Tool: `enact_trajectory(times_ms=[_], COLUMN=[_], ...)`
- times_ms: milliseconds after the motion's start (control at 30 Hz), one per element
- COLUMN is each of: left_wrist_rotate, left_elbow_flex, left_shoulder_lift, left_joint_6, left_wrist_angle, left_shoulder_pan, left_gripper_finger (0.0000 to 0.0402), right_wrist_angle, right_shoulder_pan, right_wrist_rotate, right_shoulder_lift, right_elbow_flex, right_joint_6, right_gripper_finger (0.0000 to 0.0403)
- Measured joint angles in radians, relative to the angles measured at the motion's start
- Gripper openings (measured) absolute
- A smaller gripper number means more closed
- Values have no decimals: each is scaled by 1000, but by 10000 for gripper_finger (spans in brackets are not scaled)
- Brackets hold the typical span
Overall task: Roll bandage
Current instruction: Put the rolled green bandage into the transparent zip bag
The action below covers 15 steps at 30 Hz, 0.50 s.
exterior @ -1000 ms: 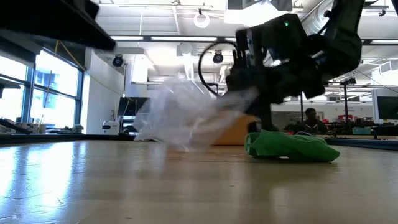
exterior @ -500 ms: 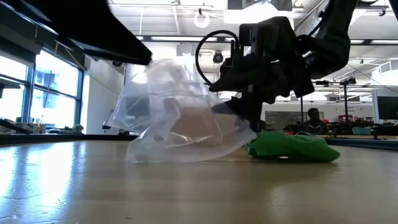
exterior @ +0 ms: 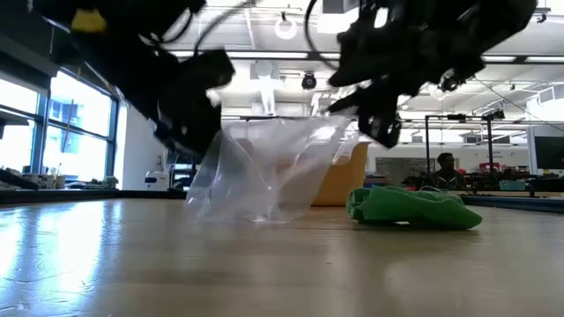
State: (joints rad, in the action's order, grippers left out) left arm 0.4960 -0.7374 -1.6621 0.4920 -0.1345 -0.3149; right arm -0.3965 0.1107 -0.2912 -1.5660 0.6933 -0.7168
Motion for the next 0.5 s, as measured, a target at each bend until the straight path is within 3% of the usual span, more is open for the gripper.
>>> enact_trajectory(times_ms=[100,200,367,500], left_wrist_rotate=[-92,-155,-219,-239], left_elbow_flex=[7,7,6,6], left_shoulder_lift=[-37,-71,-107,-112], left_joint_6=[5,5,-4,-5], left_wrist_angle=[4,-8,-46,-52], left_shoulder_pan=[36,48,46,46], left_gripper_finger=[99,99,99,99], right_wrist_angle=[106,96,79,125], right_shoulder_pan=[62,159,321,364], right_wrist_rotate=[76,132,241,334], right_shoulder_lift=[86,137,116,60], right_elbow_flex=[-1,-1,50,150], right_joint_6=[91,289,616,774], right_gripper_finger=[126,126,126,126])
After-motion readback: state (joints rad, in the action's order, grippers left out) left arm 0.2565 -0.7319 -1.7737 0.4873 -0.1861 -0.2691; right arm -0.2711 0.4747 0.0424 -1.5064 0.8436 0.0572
